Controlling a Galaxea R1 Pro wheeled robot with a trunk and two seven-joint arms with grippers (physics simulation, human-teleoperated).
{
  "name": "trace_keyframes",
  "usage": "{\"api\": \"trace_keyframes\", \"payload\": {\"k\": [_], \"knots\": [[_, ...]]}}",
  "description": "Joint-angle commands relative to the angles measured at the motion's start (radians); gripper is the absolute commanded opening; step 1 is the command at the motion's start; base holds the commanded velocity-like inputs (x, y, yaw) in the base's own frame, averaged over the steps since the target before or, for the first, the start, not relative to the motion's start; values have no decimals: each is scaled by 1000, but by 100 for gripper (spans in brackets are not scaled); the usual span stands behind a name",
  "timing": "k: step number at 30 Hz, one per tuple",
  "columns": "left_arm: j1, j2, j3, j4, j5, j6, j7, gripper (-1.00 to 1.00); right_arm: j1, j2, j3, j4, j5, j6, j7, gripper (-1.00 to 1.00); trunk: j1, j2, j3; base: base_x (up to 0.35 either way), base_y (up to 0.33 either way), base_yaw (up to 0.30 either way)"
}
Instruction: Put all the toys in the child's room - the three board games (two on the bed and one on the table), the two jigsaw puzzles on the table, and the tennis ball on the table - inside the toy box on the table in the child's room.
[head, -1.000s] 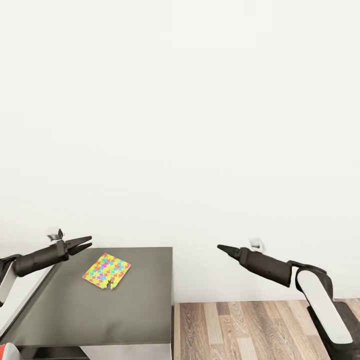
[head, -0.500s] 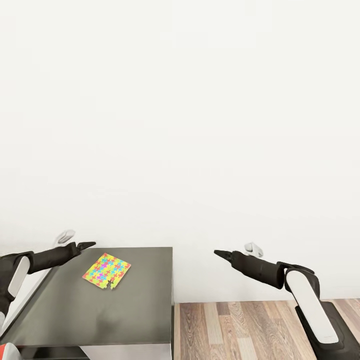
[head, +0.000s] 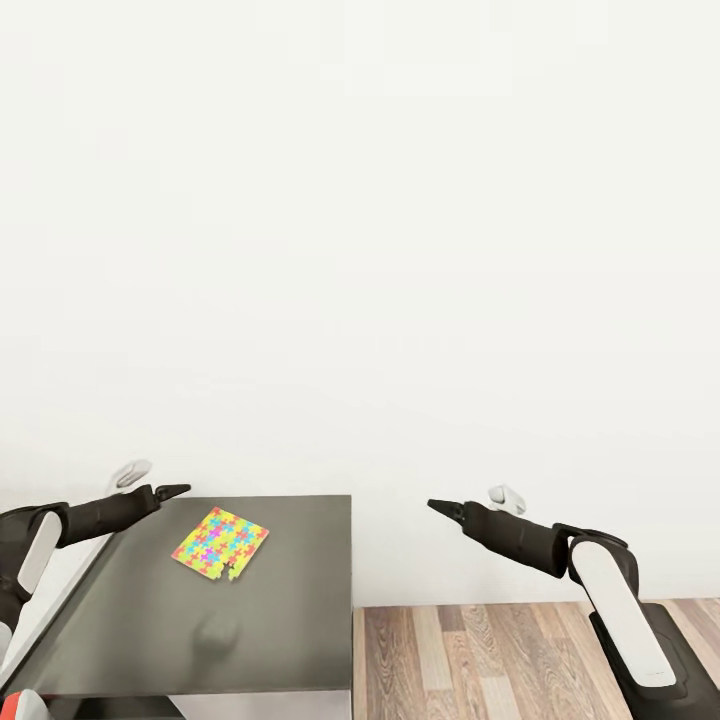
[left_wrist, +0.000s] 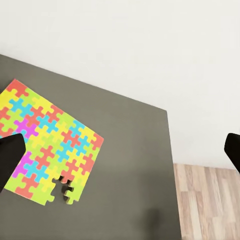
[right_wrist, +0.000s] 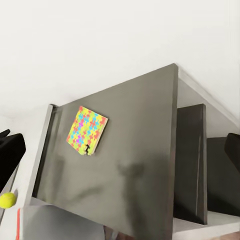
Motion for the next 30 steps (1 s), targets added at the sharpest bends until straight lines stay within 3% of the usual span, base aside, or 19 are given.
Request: {"api": "trace_keyframes", "payload": {"k": [1,19,23,27,30], "knots": [[-1,0,1,0,0,5,-3,100,-1,-1,1,-1,-4,2,-4,100,1,-2,-2,2,5,0],[-1,-3,-12,0,-3,5,23,100,-1,0,2,-1,-3,1,-5,100,1,-2,-2,59,69,0],[-1,-15,-61,-1,-4,-1,94,100,-1,0,3,-1,-3,1,-5,100,1,-2,-4,72,9,0],[-1,-65,-132,-1,-5,-24,276,100,-1,0,3,0,-2,0,-6,100,1,-2,-7,20,2,0],[-1,-99,-156,-2,-4,-27,407,100,-1,0,3,0,-1,0,-5,100,1,-2,-12,6,1,0]]}}
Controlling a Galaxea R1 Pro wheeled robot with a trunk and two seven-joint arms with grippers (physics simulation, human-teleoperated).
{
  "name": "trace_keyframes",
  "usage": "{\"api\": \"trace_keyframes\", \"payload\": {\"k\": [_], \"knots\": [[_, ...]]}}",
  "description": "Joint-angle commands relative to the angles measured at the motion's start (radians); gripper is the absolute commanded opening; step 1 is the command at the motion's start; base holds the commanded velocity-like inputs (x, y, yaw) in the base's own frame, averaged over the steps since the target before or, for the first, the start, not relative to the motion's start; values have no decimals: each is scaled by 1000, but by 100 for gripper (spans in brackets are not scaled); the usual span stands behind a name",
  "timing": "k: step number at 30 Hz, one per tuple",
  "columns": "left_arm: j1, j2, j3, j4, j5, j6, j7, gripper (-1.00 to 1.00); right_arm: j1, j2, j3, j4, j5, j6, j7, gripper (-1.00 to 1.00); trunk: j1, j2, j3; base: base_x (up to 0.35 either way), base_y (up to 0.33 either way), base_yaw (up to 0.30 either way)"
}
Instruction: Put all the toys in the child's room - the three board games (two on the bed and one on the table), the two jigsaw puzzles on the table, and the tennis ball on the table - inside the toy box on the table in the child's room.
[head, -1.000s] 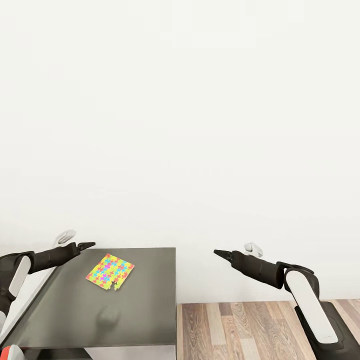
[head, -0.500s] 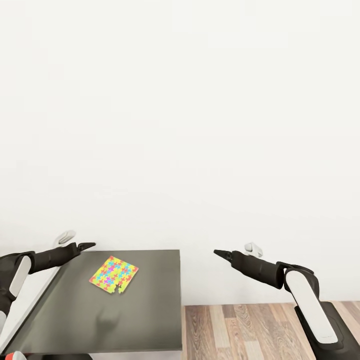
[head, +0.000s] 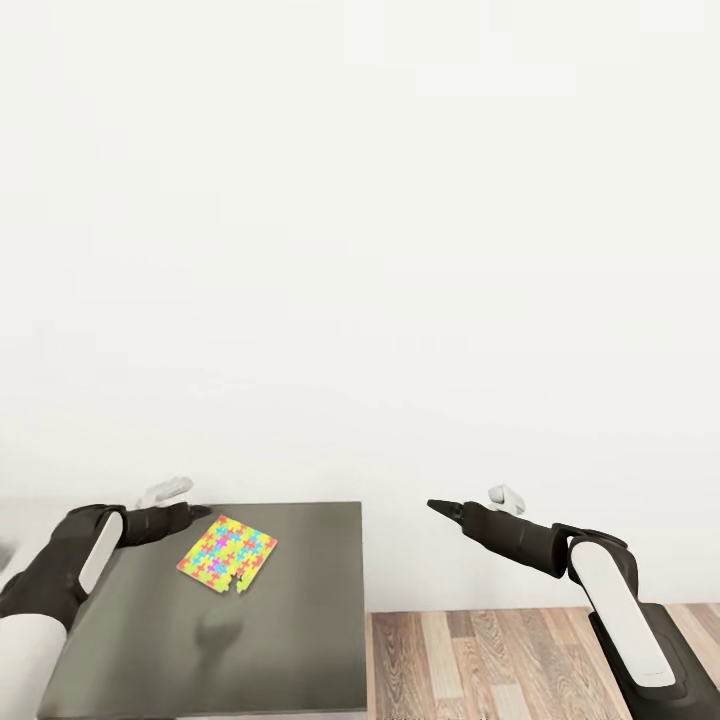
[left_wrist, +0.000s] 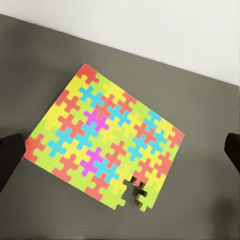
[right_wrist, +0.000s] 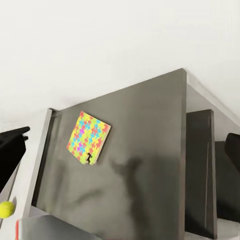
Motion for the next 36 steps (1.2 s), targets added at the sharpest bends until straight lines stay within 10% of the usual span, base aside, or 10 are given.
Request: {"api": "trace_keyframes", "payload": {"k": [1,6,36], "knots": [[-1,-8,-2,-1,-1,6,27,100,-1,-1,1,-1,-4,3,-4,100,1,-2,-4,3,0,0],[-1,-49,-16,0,0,0,197,100,-1,-3,1,0,-5,4,-4,100,1,-2,-12,1,0,0],[-12,-86,-22,1,-6,-105,310,100,-1,-5,-3,0,-4,4,-4,100,1,-2,-61,38,0,0]]}}
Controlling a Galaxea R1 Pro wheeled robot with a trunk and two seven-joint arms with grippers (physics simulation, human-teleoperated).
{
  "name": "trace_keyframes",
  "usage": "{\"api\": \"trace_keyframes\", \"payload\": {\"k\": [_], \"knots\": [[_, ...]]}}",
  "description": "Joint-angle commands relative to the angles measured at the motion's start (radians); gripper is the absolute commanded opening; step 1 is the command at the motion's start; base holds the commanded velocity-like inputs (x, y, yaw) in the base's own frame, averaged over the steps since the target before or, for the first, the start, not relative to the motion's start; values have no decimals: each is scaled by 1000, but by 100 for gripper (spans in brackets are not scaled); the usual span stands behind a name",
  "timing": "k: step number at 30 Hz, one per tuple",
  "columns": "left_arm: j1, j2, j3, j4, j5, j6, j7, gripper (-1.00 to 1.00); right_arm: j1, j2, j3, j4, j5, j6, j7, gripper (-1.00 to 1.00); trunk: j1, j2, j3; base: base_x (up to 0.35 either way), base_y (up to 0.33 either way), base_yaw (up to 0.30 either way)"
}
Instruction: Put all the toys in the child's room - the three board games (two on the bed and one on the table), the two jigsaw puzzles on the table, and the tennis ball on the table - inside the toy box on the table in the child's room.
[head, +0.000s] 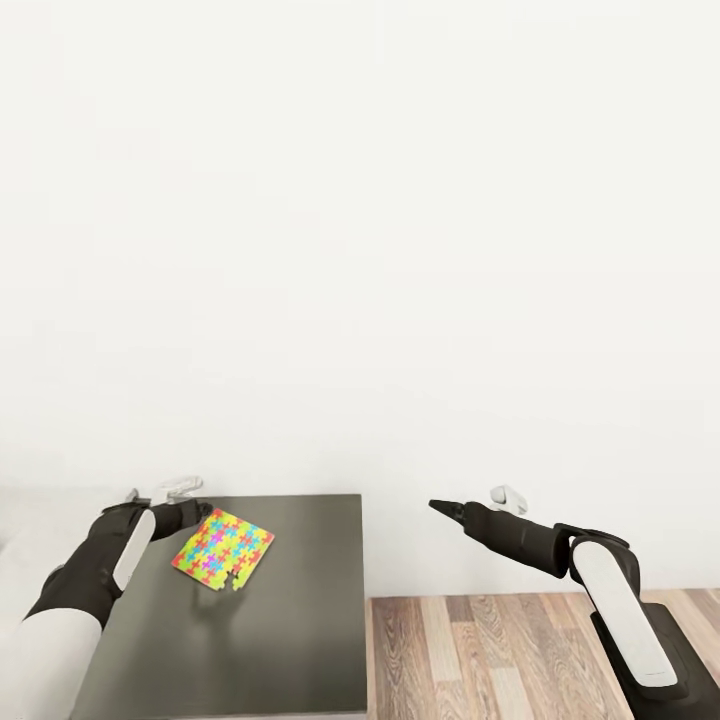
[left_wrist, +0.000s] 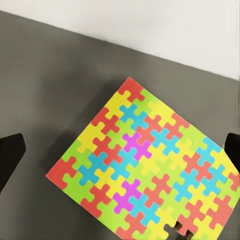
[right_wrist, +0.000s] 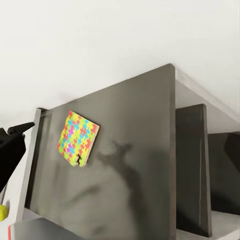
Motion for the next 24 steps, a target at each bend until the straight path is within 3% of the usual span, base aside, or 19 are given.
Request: {"api": "trace_keyframes", "payload": {"k": [1,4,6,12,24], "knots": [[-17,-1,1,-1,4,8,0,100,-1,0,0,-1,-4,3,-4,100,1,-2,-4,51,0,0],[-56,-11,-4,1,2,13,2,100,-1,0,-1,-1,-5,3,-4,100,1,-2,-9,29,0,0],[-77,-20,-27,4,-7,14,6,100,-1,-2,-3,-1,-5,3,-4,100,1,-2,-12,11,0,0],[-93,-26,-68,5,-28,15,12,100,-1,-5,-5,-1,-6,3,-4,100,1,-2,-22,3,0,0],[-96,-21,-76,5,-35,11,11,100,-1,-7,-5,-1,-6,3,-4,100,1,-2,-41,0,0,0]]}}
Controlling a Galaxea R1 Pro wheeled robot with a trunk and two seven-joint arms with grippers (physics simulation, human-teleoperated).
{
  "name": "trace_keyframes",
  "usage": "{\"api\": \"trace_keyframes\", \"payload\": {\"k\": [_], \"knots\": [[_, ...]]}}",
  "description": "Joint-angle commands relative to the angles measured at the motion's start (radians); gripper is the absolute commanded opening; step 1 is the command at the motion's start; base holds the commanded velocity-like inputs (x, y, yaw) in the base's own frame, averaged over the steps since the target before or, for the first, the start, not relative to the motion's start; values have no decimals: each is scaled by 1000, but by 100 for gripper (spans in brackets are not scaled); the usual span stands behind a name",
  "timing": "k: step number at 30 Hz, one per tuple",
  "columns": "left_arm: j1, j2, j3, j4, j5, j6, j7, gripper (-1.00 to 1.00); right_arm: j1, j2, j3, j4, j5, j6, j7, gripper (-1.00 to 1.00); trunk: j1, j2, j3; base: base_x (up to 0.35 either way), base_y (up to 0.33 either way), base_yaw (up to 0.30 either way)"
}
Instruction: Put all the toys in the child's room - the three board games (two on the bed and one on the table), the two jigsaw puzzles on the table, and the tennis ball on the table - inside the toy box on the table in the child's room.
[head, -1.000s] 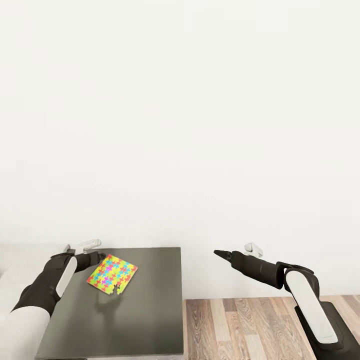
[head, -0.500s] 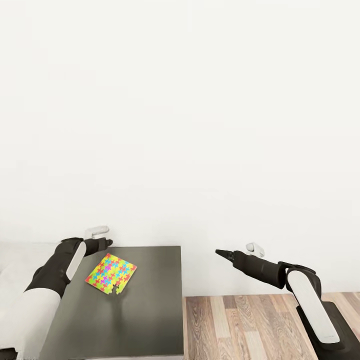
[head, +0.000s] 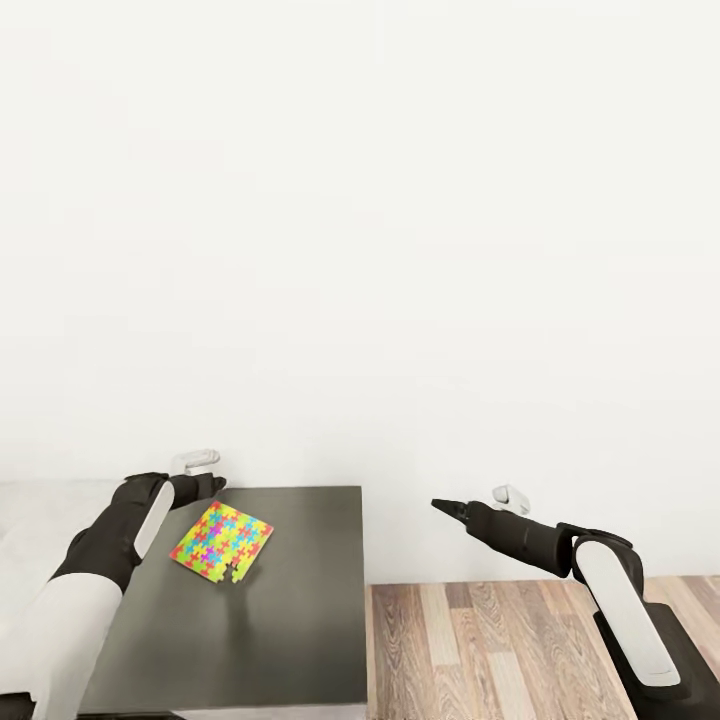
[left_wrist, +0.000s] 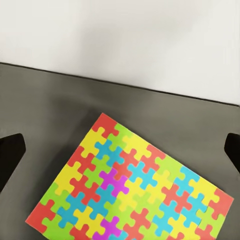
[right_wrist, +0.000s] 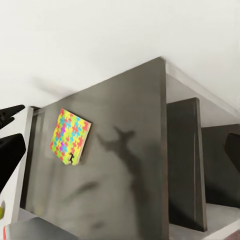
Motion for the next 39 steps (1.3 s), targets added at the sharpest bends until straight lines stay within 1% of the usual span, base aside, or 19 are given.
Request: {"api": "trace_keyframes", "payload": {"k": [1,25,28,31,39], "knots": [[-1,0,1,-1,6,5,1,100,-1,-1,0,-1,-4,3,-4,100,1,-2,-4,0,0,0],[4,5,-7,7,3,-14,-6,100,-1,1,1,-1,-4,3,-4,100,1,-2,-43,0,0,0],[4,5,-6,20,3,-40,-4,100,-1,5,2,-2,-4,3,-4,100,1,-2,-48,0,0,0],[4,5,-3,48,3,-51,-3,100,-1,7,6,-2,-4,3,-4,100,1,-2,-53,26,0,0],[2,10,1,78,7,-52,-10,100,-1,8,8,-2,-4,3,-4,100,1,-2,-66,75,0,0]]}}
